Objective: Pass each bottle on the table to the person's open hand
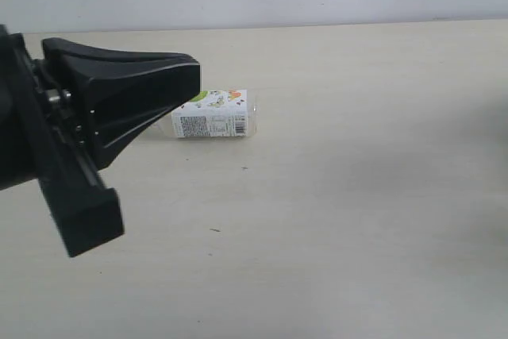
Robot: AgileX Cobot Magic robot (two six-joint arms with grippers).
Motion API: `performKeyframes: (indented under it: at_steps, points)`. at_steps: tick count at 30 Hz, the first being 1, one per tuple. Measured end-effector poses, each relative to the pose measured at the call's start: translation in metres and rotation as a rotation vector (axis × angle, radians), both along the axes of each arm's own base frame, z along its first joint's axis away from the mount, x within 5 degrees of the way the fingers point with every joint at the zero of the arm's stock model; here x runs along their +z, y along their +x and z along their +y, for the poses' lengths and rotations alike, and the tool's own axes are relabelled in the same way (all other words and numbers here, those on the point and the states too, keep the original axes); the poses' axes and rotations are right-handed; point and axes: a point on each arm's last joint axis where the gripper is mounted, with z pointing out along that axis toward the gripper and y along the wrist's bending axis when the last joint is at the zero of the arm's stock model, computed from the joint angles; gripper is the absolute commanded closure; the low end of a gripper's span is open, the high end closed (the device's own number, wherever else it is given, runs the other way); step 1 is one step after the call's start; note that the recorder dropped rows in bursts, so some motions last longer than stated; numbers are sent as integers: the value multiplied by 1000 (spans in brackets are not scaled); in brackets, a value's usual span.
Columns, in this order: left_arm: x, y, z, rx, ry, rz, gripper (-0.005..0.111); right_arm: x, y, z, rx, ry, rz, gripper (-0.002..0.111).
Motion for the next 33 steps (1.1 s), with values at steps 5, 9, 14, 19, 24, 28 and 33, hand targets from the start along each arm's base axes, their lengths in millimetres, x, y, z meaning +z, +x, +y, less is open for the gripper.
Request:
performKeyframes:
  at_steps: [5, 9, 14, 19, 24, 28, 33]
  points:
    - [-7, -7, 12, 17, -39, -37, 102, 0, 0, 0, 0, 0, 0, 108]
    - [-20, -9, 16, 29, -37, -50, 102, 0, 0, 0, 0, 0, 0, 108]
    - [-36, -11, 21, 39, -17, -55, 102, 0, 0, 0, 0, 0, 0, 108]
    - [-55, -15, 27, 40, 23, -85, 102, 0, 0, 0, 0, 0, 0, 108]
    - [-58, -16, 31, 56, -15, -114, 102, 0, 0, 0, 0, 0, 0, 108]
    - [-58, -16, 31, 59, -22, -120, 102, 0, 0, 0, 0, 0, 0, 108]
    - [-58, -16, 31, 59, -21, -128, 102, 0, 0, 0, 0, 0, 0, 108]
